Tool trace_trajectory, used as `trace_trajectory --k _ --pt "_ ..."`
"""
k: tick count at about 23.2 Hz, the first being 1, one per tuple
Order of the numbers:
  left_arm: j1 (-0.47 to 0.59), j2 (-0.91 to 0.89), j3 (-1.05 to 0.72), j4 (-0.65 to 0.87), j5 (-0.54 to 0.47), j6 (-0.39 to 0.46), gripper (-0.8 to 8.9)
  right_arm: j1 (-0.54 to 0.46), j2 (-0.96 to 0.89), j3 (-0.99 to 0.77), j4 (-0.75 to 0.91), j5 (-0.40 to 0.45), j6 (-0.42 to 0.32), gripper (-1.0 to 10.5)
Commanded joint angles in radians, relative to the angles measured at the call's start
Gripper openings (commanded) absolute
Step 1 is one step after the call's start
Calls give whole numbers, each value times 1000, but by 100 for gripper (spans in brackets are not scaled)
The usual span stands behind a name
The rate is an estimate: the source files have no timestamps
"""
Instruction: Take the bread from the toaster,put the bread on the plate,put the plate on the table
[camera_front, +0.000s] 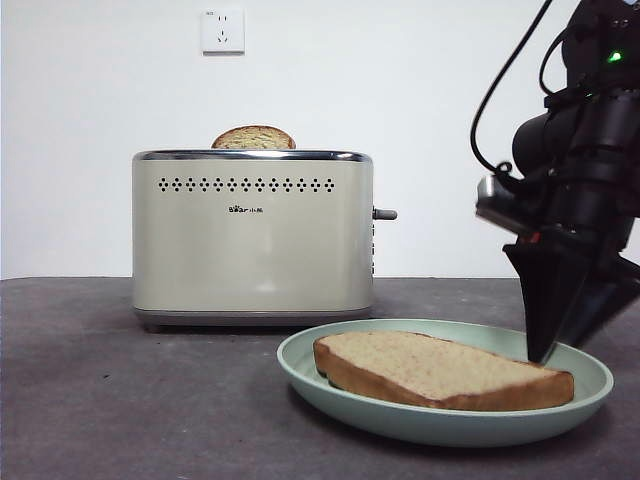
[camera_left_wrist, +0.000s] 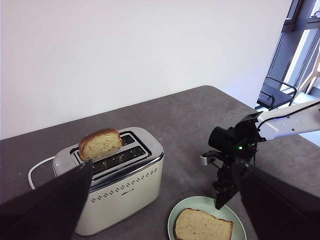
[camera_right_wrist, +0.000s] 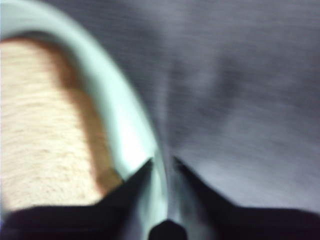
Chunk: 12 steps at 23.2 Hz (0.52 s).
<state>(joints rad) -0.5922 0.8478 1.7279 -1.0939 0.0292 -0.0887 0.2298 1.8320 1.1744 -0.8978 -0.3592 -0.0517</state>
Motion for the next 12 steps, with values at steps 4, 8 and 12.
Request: trace_trajectory --k 4,8,12 --pt "-3 3 -3 3 -2 11 467 -1 -57 8 0 25 29 472" --pt "-3 48 -14 32 -85 12 448 0 -247 52 -2 17 63 472" --pt "-3 57 -145 137 -176 8 401 9 -516 113 -5 17 90 472"
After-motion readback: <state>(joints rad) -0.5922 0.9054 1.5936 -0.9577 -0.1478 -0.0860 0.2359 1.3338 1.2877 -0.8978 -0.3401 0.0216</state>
